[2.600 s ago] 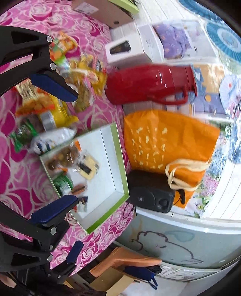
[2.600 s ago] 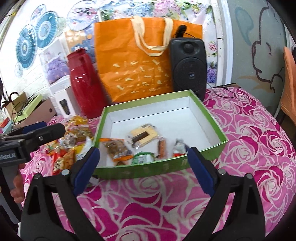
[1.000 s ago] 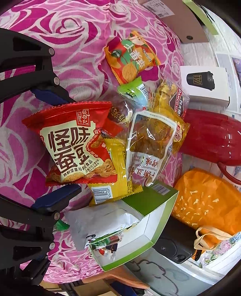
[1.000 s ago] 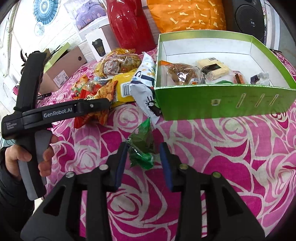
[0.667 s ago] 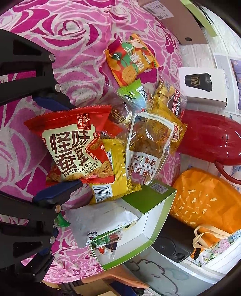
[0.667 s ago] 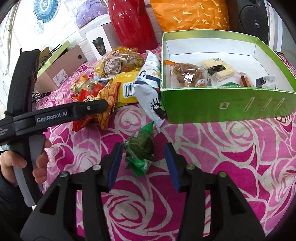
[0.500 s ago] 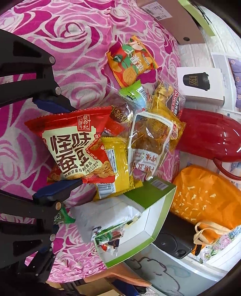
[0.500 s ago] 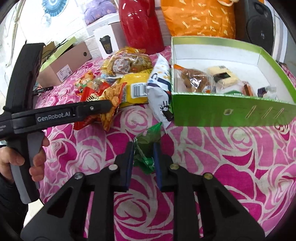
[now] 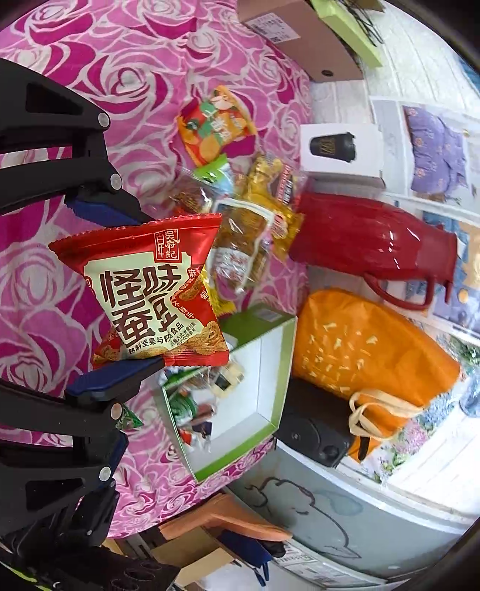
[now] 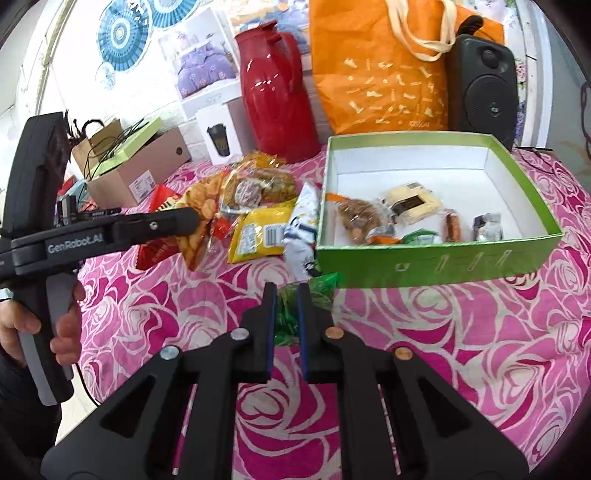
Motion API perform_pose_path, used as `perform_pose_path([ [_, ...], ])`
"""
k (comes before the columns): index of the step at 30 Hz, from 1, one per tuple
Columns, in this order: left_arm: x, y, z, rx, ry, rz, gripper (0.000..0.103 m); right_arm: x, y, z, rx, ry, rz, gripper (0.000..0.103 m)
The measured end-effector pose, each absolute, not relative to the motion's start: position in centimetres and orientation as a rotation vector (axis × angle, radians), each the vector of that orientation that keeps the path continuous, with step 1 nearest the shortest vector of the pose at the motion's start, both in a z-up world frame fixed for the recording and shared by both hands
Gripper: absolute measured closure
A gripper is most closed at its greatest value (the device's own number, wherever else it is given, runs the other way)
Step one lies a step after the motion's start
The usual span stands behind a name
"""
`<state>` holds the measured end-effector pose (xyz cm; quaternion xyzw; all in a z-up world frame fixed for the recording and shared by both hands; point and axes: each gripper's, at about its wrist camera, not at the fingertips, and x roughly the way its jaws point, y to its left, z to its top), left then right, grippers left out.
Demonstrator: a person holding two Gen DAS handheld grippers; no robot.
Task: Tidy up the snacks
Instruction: 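Carry the red cracker bag with left tool while right tool carries green snack into box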
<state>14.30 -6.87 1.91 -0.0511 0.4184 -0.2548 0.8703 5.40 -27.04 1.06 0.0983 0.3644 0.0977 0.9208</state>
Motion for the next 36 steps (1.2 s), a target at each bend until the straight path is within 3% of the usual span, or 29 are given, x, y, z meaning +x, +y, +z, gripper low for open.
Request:
perform_pose_path([
  [12,15.5,-14.3,5.8,-0.043,0.806,-0.690,0.038,6.8,-34.5,6.1,0.218,0.586,0.021,0.091],
  [30,20.8,-25.1,1.7,0.061,0.898,-0.758,0.037,12.3,-43.2,0.4,0.289,0.654,-0.106,0.090],
  [31,20.9,-25.3,1.4,0.060,0.902,-0.758,0.037,12.4,-43.3,0.3,0.280,0.646,-0.112,0.088],
  [33,21.3,-25.4,1.0,0.050,0.903,-0.744,0.034,12.4,-43.5,0.1,0.252,0.641,-0.137,0.062],
  [34,21.5,-25.4,1.0,0.048,0.899,-0.736,0.026,12.3,-43.6,0.0,0.241,0.634,-0.156,0.044],
  [35,21.6,-25.4,1.0,0.052,0.887,-0.713,0.019,12.2,-43.7,0.0,0.231,0.627,-0.168,0.036],
  [36,21.6,-25.3,1.0,0.062,0.867,-0.678,0.011,12.0,-43.8,-0.1,0.224,0.624,-0.179,0.036],
])
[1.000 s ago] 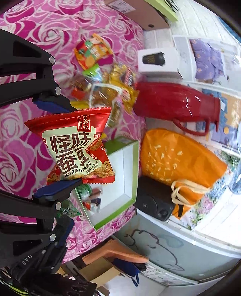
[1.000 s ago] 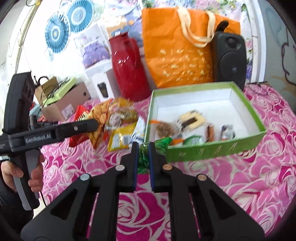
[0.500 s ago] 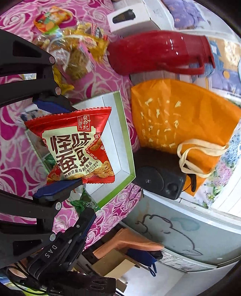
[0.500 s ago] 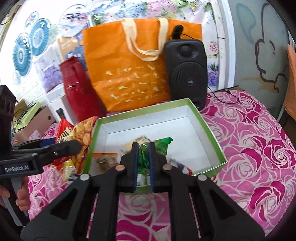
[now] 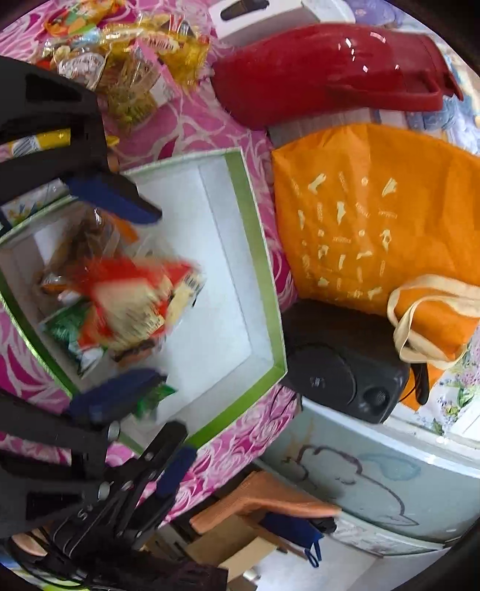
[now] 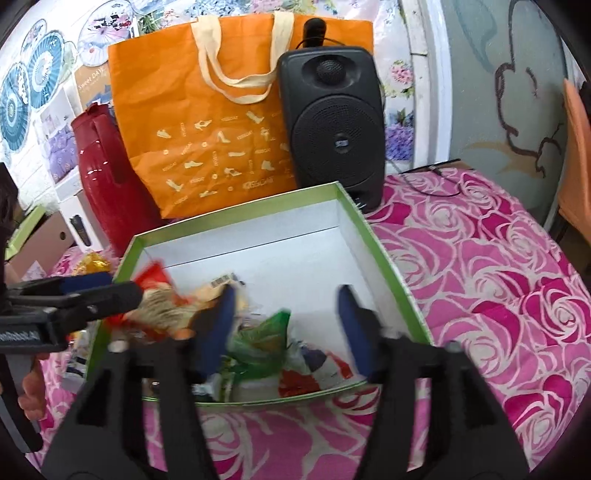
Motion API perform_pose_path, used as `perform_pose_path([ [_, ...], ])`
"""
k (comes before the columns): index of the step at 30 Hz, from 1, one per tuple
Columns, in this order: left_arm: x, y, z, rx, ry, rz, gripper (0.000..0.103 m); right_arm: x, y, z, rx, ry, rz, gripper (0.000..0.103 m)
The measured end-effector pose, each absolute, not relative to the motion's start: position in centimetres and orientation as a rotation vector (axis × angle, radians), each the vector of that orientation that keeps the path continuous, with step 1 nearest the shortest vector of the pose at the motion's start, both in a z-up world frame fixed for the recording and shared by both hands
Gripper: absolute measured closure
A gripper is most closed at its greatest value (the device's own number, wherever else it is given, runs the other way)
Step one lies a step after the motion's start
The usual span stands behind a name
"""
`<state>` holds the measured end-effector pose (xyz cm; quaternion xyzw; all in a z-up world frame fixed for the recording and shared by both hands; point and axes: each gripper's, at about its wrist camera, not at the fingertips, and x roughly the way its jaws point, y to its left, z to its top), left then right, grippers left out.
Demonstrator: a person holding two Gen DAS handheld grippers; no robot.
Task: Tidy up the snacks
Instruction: 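Carry the red cracker bag with left tool while right tool carries green snack into box, then open both tools and withdraw them from the box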
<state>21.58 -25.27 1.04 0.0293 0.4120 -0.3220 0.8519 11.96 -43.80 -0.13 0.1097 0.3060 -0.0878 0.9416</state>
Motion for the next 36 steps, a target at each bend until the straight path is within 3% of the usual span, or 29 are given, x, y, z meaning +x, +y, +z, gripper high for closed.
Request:
perform_pose_path([
  [3,21.5,-24.8,1.3,0.081,0.821,-0.594,0.003,11.7,-44.2,-0.6,0.232,0.639,-0.196,0.026],
  [7,21.8,-23.9,1.5,0.055,0.838,-0.573,0.002,11.3,-44.0,-0.8,0.246,0.657,-0.198,0.019],
  [11,21.3,-23.1,2.1,0.054,0.832,-0.562,0.002,10.7,-43.0,-0.2,0.237,0.661,-0.190,0.004],
  [26,16.8,-18.1,5.2,0.005,0.792,-0.571,0.002,6.6,-36.7,3.2,0.158,0.575,-0.150,0.001],
  [36,16.1,-11.0,2.2,-0.125,0.870,-0.500,0.002,5.4,-32.1,1.6,0.203,0.599,-0.015,0.001],
])
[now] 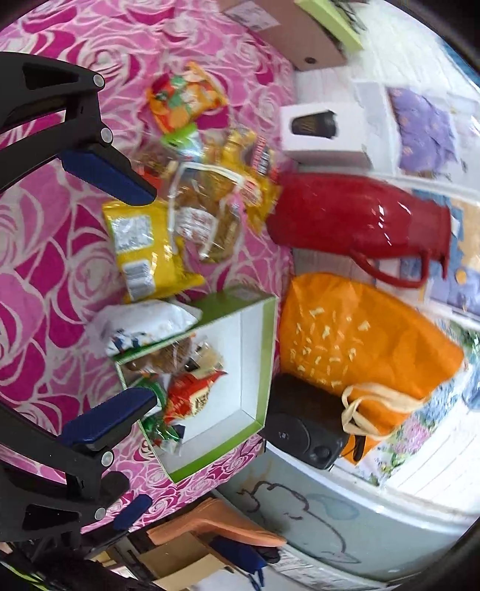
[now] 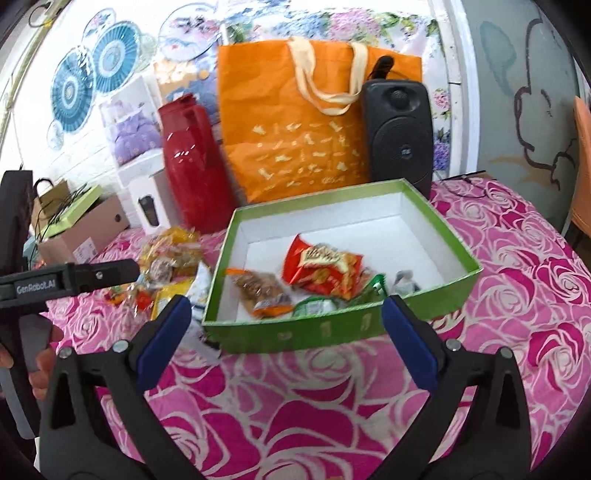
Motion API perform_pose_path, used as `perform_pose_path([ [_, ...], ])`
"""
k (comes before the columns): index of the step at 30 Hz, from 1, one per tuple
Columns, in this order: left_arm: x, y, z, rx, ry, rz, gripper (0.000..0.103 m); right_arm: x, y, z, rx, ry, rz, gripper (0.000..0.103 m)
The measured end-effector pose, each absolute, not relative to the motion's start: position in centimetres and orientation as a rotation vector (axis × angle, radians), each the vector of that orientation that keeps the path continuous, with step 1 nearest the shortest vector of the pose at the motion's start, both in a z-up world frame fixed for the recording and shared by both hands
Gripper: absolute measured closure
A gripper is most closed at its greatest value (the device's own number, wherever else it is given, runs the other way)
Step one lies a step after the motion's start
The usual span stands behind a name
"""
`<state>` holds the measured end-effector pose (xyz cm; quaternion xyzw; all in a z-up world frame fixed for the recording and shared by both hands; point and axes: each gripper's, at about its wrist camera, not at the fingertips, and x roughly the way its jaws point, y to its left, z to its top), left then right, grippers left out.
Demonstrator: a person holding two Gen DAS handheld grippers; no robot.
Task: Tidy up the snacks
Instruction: 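Open both tools and withdraw them from the box, then grasp the white printed snack packet with the right tool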
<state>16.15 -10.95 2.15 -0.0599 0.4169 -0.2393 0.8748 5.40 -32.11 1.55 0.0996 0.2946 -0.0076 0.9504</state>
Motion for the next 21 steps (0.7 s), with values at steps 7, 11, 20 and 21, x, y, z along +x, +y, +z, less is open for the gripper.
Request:
perform_pose_path([
  [7,16.3,-12.2,-0.3,-0.156,0.956,-0.611,0.034,5.1,-30.0,-0.3,0.165,0.677,0.021,0.001],
  [11,16.9,-14.5,-1.8,-0.154,1.004,-0.652,0.039,4.8,-30.0,-0.8,0.166,0.693,0.024,0.001],
  [20,15.4,-14.6,-2.6,-0.087,1.010,-0.706,0.083,4.9,-29.2,-1.6,0.185,0.731,0.080,0.001],
  [21,15.0,-14.1,-2.7,-0.088,1.016,-0.711,0.084,5.0,-28.9,-1.8,0.189,0.733,0.096,0.001],
])
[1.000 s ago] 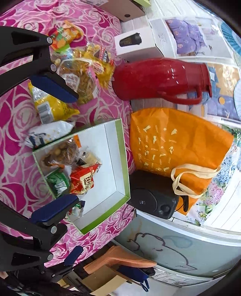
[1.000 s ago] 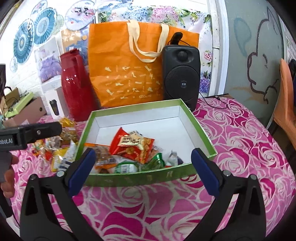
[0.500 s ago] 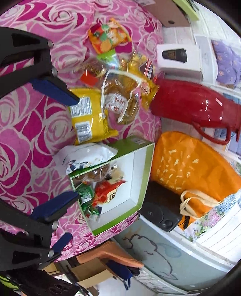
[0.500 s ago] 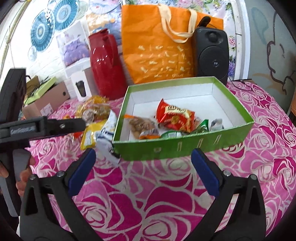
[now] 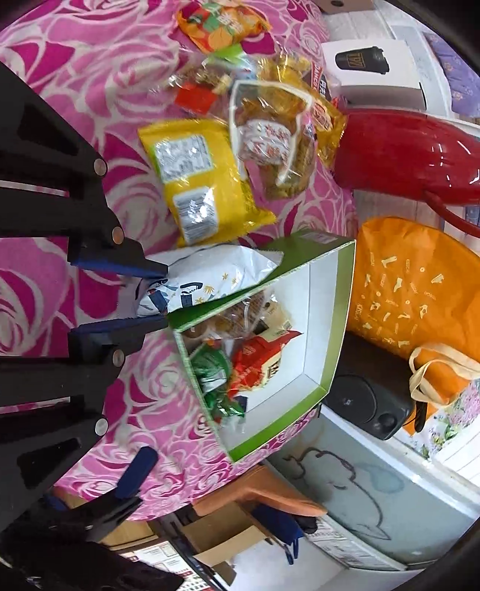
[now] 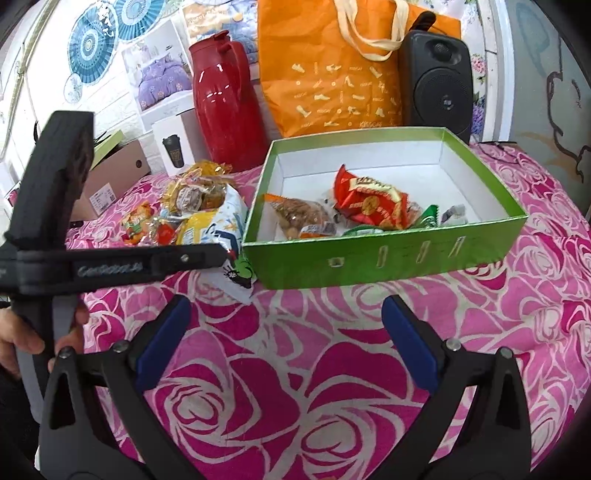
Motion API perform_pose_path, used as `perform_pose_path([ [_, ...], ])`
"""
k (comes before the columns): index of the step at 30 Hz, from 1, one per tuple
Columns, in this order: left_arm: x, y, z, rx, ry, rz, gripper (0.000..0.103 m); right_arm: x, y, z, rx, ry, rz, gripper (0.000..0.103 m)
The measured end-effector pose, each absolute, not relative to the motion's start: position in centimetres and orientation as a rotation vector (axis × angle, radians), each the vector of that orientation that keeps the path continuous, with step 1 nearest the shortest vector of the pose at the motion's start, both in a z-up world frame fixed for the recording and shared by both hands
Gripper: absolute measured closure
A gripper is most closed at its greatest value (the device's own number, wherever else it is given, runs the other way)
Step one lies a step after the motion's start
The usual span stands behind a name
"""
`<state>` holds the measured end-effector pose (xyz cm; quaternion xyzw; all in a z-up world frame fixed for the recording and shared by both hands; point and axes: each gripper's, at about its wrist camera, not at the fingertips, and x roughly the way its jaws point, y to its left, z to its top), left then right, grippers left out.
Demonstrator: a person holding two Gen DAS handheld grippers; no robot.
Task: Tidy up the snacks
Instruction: 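Grasp the white printed snack packet with the right tool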
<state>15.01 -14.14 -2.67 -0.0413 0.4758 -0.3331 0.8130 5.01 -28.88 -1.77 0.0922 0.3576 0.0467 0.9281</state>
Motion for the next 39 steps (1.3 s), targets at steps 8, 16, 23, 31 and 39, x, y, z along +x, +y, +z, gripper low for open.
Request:
perform_pose_path([
  [8,12.0,-9.2,-3.3,-0.110,1.034,-0.686,0.074,6.1,-27.0,-2.9,0.210,0.782,0.169,0.001],
  [16,13.2,-5.1,-2.7,-0.184,0.998,-0.591,0.041,7.6,-24.6,-4.2,0.218,0.843,0.243,0.001],
  [23,16.4,-5.4,-4.2,-0.182,1.046,-0.582,0.041,9.6,-21.7,-5.3,0.200,0.891,0.287,0.006],
  [31,18.2,-6.5,-4.0,-0.165,1.039,-0.625,0.041,12.2,-19.1,-6.1,0.122,0.880,0.313,0.023],
  [39,19.3,-7.9,-3.6,-0.098,1.016,-0.648,0.041,10.8,-21.6,-6.0,0.169,0.910,0.319,0.058],
])
